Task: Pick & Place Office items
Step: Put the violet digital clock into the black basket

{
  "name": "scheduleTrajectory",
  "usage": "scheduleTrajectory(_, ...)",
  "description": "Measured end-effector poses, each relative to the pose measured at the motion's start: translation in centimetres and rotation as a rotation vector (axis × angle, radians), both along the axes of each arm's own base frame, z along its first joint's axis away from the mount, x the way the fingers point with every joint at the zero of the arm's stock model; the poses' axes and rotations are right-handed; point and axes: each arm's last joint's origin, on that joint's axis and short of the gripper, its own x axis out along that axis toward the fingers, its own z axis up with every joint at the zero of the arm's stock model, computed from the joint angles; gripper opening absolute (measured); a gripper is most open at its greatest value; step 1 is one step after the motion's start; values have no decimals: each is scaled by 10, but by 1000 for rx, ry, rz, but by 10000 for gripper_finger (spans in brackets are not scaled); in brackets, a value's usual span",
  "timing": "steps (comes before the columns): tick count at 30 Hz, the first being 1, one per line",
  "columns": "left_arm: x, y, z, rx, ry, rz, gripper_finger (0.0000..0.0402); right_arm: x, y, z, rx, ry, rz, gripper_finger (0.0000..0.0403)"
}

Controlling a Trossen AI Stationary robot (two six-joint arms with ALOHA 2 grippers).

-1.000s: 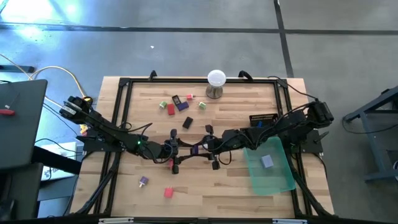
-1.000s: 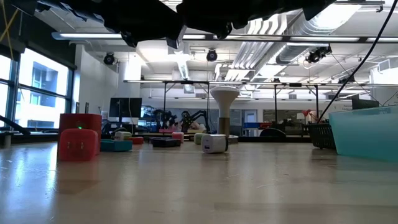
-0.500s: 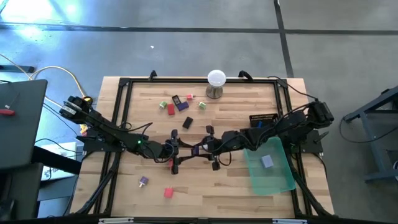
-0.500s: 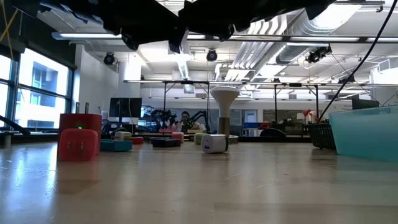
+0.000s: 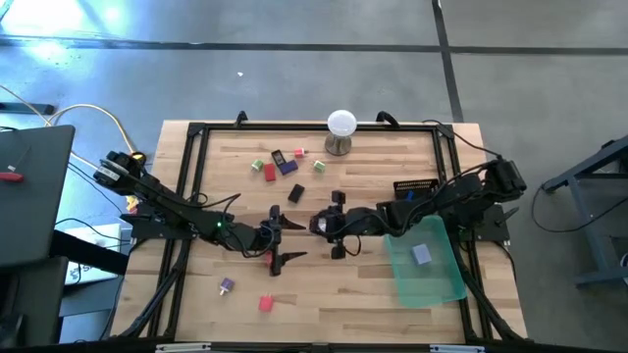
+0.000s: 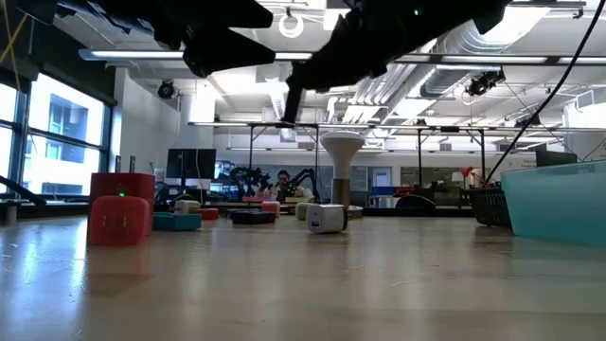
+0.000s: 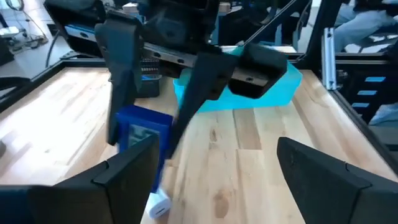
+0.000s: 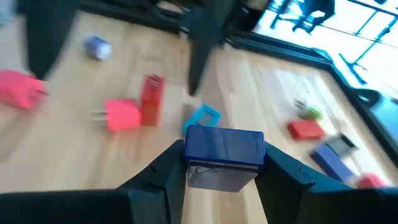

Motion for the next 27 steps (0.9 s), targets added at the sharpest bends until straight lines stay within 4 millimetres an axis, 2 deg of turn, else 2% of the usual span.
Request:
scheduleTrajectory(4,0,0,0,40,3,0,320,-4,-3,-5,-54,61,-81,144)
scheduleTrajectory(10,0,0,-1,1,11,8,320,-20,-11,2,-82,133,-269,144)
scheduleTrajectory(19,-2,1,-10,32,96,11,320,-63,-25,21,17,189,-585,144)
scheduleTrajectory(22,-3,1,-10,34,103,10,320,-67,-27,25,59,151,-653,144)
scheduleTrajectory(27,-3,1,-10,33,104,5,320,-78,-31,22,31,155,-780,144)
